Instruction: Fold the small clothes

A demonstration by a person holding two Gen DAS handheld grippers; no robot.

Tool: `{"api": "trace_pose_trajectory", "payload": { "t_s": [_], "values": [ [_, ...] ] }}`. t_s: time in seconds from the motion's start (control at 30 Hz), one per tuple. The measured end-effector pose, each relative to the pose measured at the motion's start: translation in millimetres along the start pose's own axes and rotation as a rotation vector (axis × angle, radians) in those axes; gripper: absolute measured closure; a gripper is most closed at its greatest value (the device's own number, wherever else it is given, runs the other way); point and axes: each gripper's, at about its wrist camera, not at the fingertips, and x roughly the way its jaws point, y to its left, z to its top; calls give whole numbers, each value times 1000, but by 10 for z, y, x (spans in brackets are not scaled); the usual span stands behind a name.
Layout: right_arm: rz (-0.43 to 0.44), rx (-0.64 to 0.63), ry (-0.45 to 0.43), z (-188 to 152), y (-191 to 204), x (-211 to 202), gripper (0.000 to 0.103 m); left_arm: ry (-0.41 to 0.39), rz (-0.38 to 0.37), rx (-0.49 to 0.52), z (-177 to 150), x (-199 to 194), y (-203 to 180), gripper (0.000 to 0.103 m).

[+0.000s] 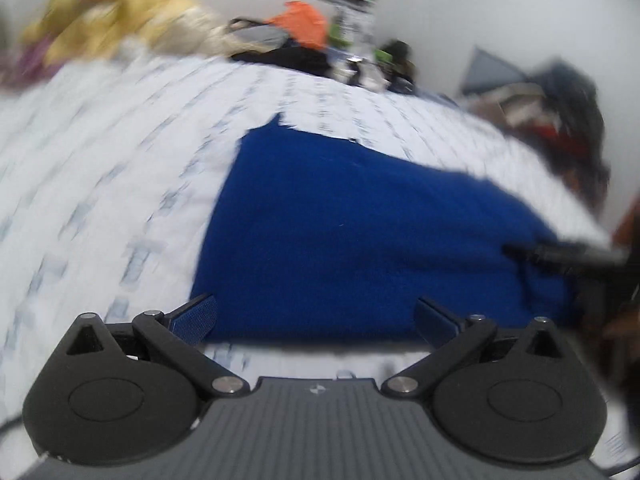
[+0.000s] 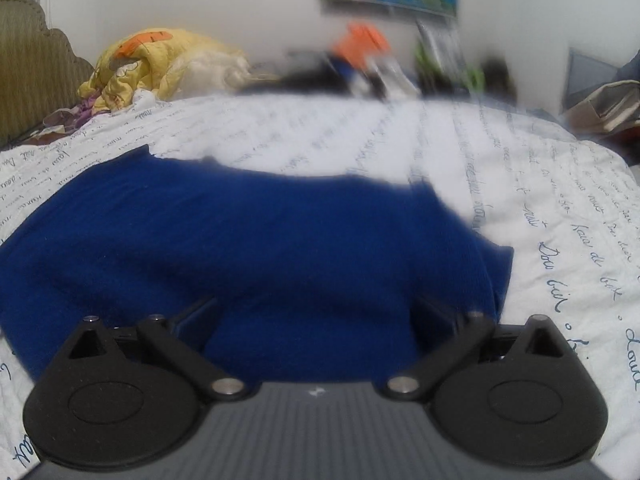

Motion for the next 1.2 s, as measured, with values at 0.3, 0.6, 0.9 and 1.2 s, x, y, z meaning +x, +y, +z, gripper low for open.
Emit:
{"api": "trace_pose_trajectory", "payload": {
  "t_s": [0.3, 0.6, 0.9, 1.2],
  "values": [
    [29, 38, -15, -54, -65, -28, 0, -14, -54, -421, 107, -14, 273, 1],
    [44, 58, -22, -57, -86, -47, 0, -30, 122, -481, 248, 104, 226, 56],
    [182, 291, -100, -30, -458, -230, 0, -69, 225, -105, 484, 153, -511, 96],
    [623, 764, 56, 403, -1395, 77, 0, -85, -247, 579, -96, 380, -2509, 96]
  ]
}}
